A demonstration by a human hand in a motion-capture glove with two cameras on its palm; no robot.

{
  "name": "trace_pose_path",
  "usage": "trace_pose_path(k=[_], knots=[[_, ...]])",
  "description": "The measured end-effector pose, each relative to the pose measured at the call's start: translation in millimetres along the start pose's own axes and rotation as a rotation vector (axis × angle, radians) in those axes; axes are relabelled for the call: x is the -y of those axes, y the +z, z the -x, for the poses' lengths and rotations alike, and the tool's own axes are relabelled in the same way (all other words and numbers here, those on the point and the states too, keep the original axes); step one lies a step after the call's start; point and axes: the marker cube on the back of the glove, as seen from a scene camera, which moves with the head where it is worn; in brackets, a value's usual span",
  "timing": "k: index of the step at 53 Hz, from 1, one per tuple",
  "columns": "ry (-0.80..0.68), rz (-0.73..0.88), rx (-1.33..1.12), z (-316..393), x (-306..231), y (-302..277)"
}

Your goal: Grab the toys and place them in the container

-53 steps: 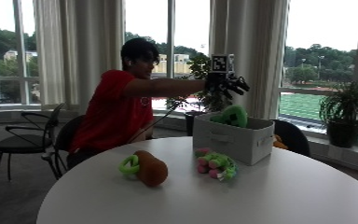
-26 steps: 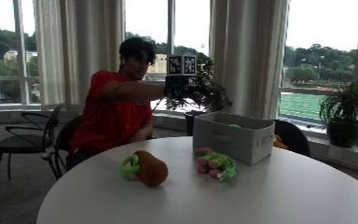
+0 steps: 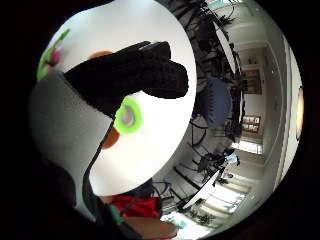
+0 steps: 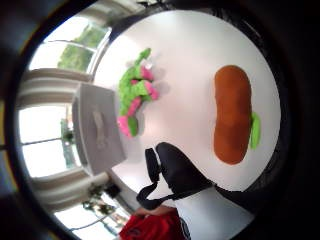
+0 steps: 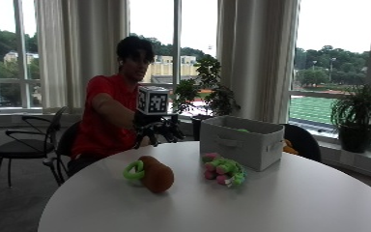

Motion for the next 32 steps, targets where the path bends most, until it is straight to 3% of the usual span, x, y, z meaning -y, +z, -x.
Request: trace_pose_path(k=[23,32], knots=[[0.049,0.261,0.011,-19.7,9.1,102.3],[0.027,0.343,-0.08,-4.5,8.2,108.6]])
